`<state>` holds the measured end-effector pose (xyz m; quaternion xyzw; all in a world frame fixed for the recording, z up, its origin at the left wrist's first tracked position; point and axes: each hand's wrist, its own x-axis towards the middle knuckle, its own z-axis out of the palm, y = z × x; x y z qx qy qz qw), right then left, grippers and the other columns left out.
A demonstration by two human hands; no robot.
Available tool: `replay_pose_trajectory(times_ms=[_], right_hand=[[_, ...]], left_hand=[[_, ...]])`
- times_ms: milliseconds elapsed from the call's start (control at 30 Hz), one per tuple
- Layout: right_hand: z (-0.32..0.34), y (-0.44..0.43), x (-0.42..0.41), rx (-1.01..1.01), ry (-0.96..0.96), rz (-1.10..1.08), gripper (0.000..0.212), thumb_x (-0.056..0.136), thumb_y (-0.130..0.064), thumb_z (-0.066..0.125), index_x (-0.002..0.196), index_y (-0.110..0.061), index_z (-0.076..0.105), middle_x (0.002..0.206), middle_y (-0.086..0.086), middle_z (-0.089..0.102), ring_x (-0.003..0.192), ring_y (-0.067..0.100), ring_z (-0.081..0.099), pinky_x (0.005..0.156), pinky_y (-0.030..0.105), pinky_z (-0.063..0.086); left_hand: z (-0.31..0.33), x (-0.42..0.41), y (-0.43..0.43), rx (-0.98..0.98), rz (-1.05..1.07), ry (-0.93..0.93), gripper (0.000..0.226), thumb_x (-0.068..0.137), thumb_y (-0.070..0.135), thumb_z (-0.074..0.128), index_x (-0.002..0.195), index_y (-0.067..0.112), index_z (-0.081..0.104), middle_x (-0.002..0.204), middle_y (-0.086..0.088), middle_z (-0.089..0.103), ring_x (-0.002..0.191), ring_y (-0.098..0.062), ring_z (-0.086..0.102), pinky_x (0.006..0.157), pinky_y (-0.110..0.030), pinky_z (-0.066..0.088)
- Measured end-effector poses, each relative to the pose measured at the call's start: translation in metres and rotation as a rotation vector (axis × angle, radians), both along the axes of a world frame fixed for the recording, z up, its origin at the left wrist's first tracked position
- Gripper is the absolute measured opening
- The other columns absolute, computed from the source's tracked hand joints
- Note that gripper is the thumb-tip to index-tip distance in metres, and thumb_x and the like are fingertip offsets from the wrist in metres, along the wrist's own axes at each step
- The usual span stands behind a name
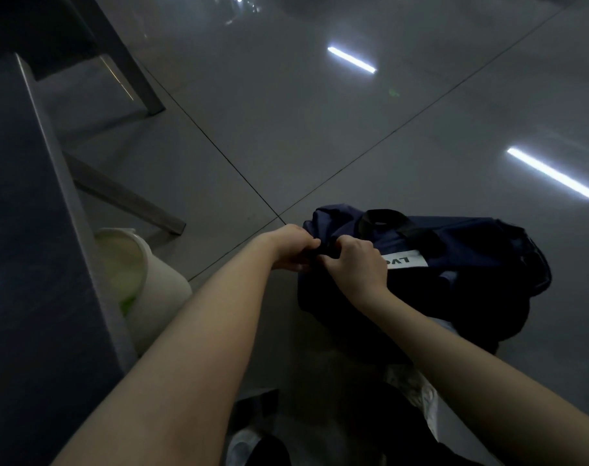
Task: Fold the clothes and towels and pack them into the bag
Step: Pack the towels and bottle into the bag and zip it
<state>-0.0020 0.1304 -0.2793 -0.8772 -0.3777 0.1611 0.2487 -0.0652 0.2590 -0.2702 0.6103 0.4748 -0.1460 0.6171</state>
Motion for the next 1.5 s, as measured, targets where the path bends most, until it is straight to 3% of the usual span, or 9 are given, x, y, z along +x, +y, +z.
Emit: replay_pose_trajectory(times_ms=[100,200,400,767,933,1033,1133,1333,1500], right_hand=[[0.002,-0.001,0.0,0.03,-0.018,-0.021,0.028,0.086,-0.034,0.065,0.099,-0.009,0.06,0.092,0.007,0.066,0.082,0.024,0.063,0.063,0.028,0.04],[0.001,-0.003,-0.004,0.13,-0.052,-0.021,0.026,0.085,-0.023,0.067,0.102,-0.01,0.052,0.089,0.009,0.067,0.081,0.027,0.065,0.066,0.037,0.052],[-0.001,-0.003,-0.003,0.077,-0.16,0.11,0.031,0.093,-0.024,0.054,0.123,-0.016,0.053,0.097,0.009,0.067,0.085,0.027,0.065,0.063,0.032,0.048],[-0.001,0.002,-0.004,-0.01,-0.306,0.068,0.024,0.09,-0.025,0.057,0.087,-0.003,0.065,0.093,0.015,0.055,0.083,0.031,0.053,0.064,0.034,0.034],[0.008,-0.003,-0.004,0.006,-0.167,-0.036,0.026,0.094,-0.026,0.051,0.095,-0.004,0.065,0.098,0.013,0.059,0.086,0.03,0.058,0.064,0.03,0.032],[0.007,-0.007,-0.008,0.005,-0.116,-0.087,0.025,0.094,-0.027,0.051,0.094,-0.005,0.063,0.097,0.011,0.06,0.086,0.028,0.058,0.063,0.029,0.032],[0.003,-0.011,-0.012,-0.008,-0.089,-0.1,0.023,0.094,-0.026,0.052,0.092,-0.005,0.062,0.096,0.009,0.058,0.085,0.026,0.056,0.064,0.029,0.03],[0.001,-0.019,0.0,-0.098,-0.032,-0.166,0.026,0.094,-0.029,0.05,0.095,-0.005,0.061,0.101,0.011,0.062,0.093,0.03,0.057,0.065,0.029,0.029],[0.002,-0.028,-0.001,-0.138,-0.045,-0.147,0.024,0.097,-0.027,0.045,0.099,-0.006,0.055,0.099,0.013,0.063,0.094,0.031,0.058,0.065,0.031,0.031]], left_hand=[[0.002,-0.001,-0.001,-0.025,0.003,-0.02,0.01,0.098,0.017,0.051,0.1,0.009,0.057,0.105,-0.012,0.062,0.098,-0.023,0.064,0.078,-0.033,0.057],[0.004,-0.003,-0.003,-0.052,-0.002,-0.036,0.009,0.098,0.014,0.049,0.099,0.01,0.057,0.1,-0.01,0.063,0.09,-0.019,0.064,0.068,-0.027,0.056],[0.004,-0.004,-0.003,-0.02,-0.07,-0.025,0.013,0.098,0.01,0.048,0.101,0.009,0.06,0.113,-0.016,0.063,0.105,-0.025,0.063,0.086,-0.036,0.055],[0.003,0.0,-0.006,0.036,-0.036,0.02,0.004,0.091,0.003,0.053,0.089,0.004,0.057,0.088,-0.015,0.061,0.083,-0.023,0.064,0.086,-0.041,0.057],[0.005,0.009,-0.013,0.226,-0.032,0.113,0.011,0.094,0.008,0.051,0.084,0.011,0.052,0.078,-0.005,0.056,0.064,-0.016,0.058,0.06,-0.026,0.056],[0.009,0.01,-0.017,0.347,-0.156,0.203,0.008,0.093,0.004,0.05,0.1,0.005,0.054,0.092,-0.014,0.062,0.076,-0.026,0.063,0.069,-0.034,0.057],[0.012,0.005,-0.017,0.462,-0.253,0.307,0.008,0.09,-0.001,0.047,0.094,-0.004,0.054,0.106,-0.023,0.064,0.087,-0.034,0.066,0.072,-0.041,0.056],[0.006,-0.002,-0.013,0.702,-0.426,0.472,0.025,0.091,0.001,0.048,0.115,-0.002,0.053,0.118,-0.018,0.059,0.107,-0.032,0.06,0.074,-0.032,0.046],[-0.005,-0.003,-0.013,0.756,-0.437,0.539,0.03,0.091,0.003,0.048,0.12,0.001,0.054,0.121,-0.017,0.057,0.111,-0.034,0.057,0.083,-0.039,0.05]])
